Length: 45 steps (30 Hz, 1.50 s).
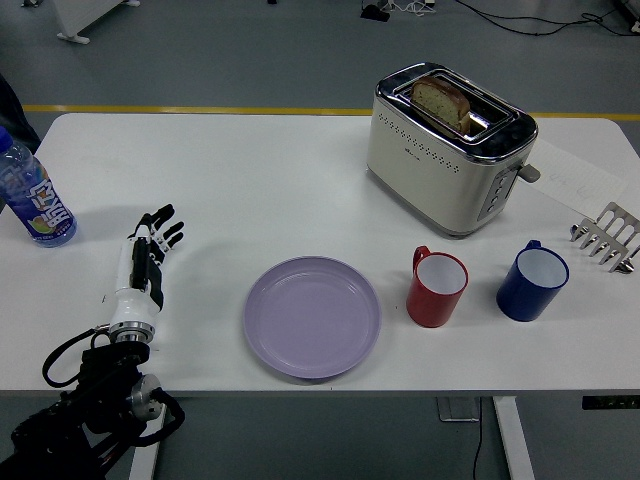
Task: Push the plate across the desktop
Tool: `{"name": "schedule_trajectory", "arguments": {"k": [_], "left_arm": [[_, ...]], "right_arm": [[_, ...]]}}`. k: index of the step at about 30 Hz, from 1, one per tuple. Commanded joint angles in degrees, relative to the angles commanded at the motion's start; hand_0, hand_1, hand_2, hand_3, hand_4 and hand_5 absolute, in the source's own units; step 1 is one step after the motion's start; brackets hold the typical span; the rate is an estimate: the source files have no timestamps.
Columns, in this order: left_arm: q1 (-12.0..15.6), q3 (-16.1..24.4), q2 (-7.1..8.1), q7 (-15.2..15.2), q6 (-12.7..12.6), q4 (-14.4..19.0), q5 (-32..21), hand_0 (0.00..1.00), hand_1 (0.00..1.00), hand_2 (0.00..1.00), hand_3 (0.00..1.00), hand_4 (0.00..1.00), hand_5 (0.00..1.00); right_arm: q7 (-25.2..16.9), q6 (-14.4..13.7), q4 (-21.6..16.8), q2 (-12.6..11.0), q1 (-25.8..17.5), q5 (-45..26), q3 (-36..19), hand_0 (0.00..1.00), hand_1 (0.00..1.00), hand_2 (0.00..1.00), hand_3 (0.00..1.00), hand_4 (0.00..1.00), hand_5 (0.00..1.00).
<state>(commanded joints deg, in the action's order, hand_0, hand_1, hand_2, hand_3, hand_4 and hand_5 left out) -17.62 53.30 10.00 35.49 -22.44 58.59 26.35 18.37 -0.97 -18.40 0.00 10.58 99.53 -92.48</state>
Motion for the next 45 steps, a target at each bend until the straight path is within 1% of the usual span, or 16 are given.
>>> {"name": "schedule_trajectory", "arguments": {"k": [2, 5, 6, 9, 11, 14, 16, 19, 22, 27, 31, 33, 35, 36, 39, 45], "left_arm": [[1.05, 4.02, 0.85, -1.40, 0.96, 1.16, 1.19, 0.699, 0.721, 0.769, 0.690, 0.438, 0.998], [2.75, 10.67, 2.44, -5.44, 3.96, 2.25, 2.64, 0.699, 0.721, 0.769, 0.690, 0.438, 0.998], [3.36, 12.23, 3.15, -6.66, 5.08, 2.50, 3.17, 0.646, 0.679, 0.688, 0.648, 0.445, 0.998], [4.85, 15.81, 4.86, -10.01, 8.29, 3.17, 4.96, 0.646, 0.679, 0.688, 0.648, 0.445, 0.998], [6.85, 18.51, 6.34, -11.87, 10.26, 4.59, 6.26, 0.646, 0.679, 0.688, 0.648, 0.445, 0.998], [8.99, 21.80, 6.99, -12.96, 11.38, 5.97, 7.25, 0.631, 0.668, 0.670, 0.639, 0.452, 0.998], [10.80, 24.69, 6.87, -13.72, 12.01, 7.12, 7.88, 0.631, 0.668, 0.670, 0.639, 0.452, 0.998], [13.40, 29.07, 5.78, -14.72, 12.76, 8.74, 8.44, 0.625, 0.662, 0.661, 0.637, 0.457, 0.998], [14.80, 32.17, 4.69, -15.85, 13.66, 9.51, 9.18, 0.625, 0.662, 0.661, 0.637, 0.457, 0.998], [16.87, 40.75, -0.01, -19.41, 17.08, 10.77, 11.38, 0.620, 0.660, 0.660, 0.637, 0.461, 0.998], [16.83, 44.45, -2.06, -21.58, 19.41, 10.89, 11.55, 0.615, 0.659, 0.654, 0.638, 0.468, 0.998], [16.67, 45.51, -2.51, -22.70, 20.57, 10.83, 11.68, 0.615, 0.659, 0.654, 0.638, 0.468, 0.998], [16.34, 46.90, -2.78, -25.09, 22.82, 10.65, 12.02, 0.615, 0.659, 0.654, 0.638, 0.468, 0.998], [16.26, 47.28, -2.82, -25.91, 23.58, 10.60, 12.08, 0.617, 0.664, 0.654, 0.644, 0.494, 0.998], [16.15, 48.23, -2.81, -27.39, 24.99, 10.48, 12.16, 0.617, 0.664, 0.654, 0.644, 0.494, 0.998], [15.96, 49.64, -3.07, -28.01, 25.76, 10.44, 11.49, 0.617, 0.669, 0.656, 0.646, 0.497, 0.998]], "right_arm": [[-0.06, -0.05, 0.01, 0.00, -0.07, -0.11, 0.03, 0.579, 0.537, 0.609, 0.616, 0.145, 0.627], [-0.08, -0.19, 0.04, 0.00, -0.19, -0.42, 0.20, 0.579, 0.537, 0.609, 0.616, 0.145, 0.627], [-0.05, -0.28, 0.03, 0.00, -0.29, -0.69, 0.34, 0.578, 0.536, 0.608, 0.614, 0.145, 0.626], [-0.03, -0.41, 0.02, 0.00, -0.54, -0.97, 0.44, 0.578, 0.536, 0.608, 0.614, 0.145, 0.626], [0.02, -0.51, 0.01, 0.00, -0.80, -1.09, 0.45, 0.578, 0.536, 0.608, 0.614, 0.145, 0.626], [0.05, -0.62, 0.01, 0.00, -1.08, -1.25, 0.47, 0.578, 0.536, 0.606, 0.613, 0.146, 0.626], [0.07, -0.68, 0.01, 0.00, -1.31, -1.32, 0.47, 0.578, 0.536, 0.606, 0.613, 0.146, 0.626], [0.13, -0.78, -0.02, 0.00, -1.64, -1.41, 0.44, 0.578, 0.536, 0.606, 0.613, 0.147, 0.625], [0.16, -0.87, -0.03, 0.00, -1.84, -1.49, 0.42, 0.578, 0.536, 0.606, 0.613, 0.147, 0.625], [0.22, -0.89, -0.06, 0.00, -2.19, -1.37, 0.25, 0.577, 0.536, 0.604, 0.611, 0.148, 0.623], [0.22, -0.95, -0.05, 0.00, -2.24, -1.45, 0.24, 0.577, 0.535, 0.604, 0.610, 0.147, 0.622], [0.18, -0.99, -0.04, 0.00, -2.21, -1.55, 0.26, 0.577, 0.535, 0.604, 0.610, 0.147, 0.622], [0.15, -0.98, -0.02, 0.00, -2.11, -1.60, 0.28, 0.577, 0.535, 0.604, 0.610, 0.147, 0.622], [0.14, -0.97, -0.02, 0.00, -2.09, -1.56, 0.25, 0.576, 0.535, 0.603, 0.609, 0.147, 0.620], [0.12, -1.00, -0.01, 0.00, -2.01, -1.61, 0.24, 0.576, 0.535, 0.603, 0.609, 0.147, 0.620], [0.05, -1.09, 0.02, 0.00, -1.94, -1.93, 0.41, 0.576, 0.536, 0.602, 0.609, 0.147, 0.618]]}}
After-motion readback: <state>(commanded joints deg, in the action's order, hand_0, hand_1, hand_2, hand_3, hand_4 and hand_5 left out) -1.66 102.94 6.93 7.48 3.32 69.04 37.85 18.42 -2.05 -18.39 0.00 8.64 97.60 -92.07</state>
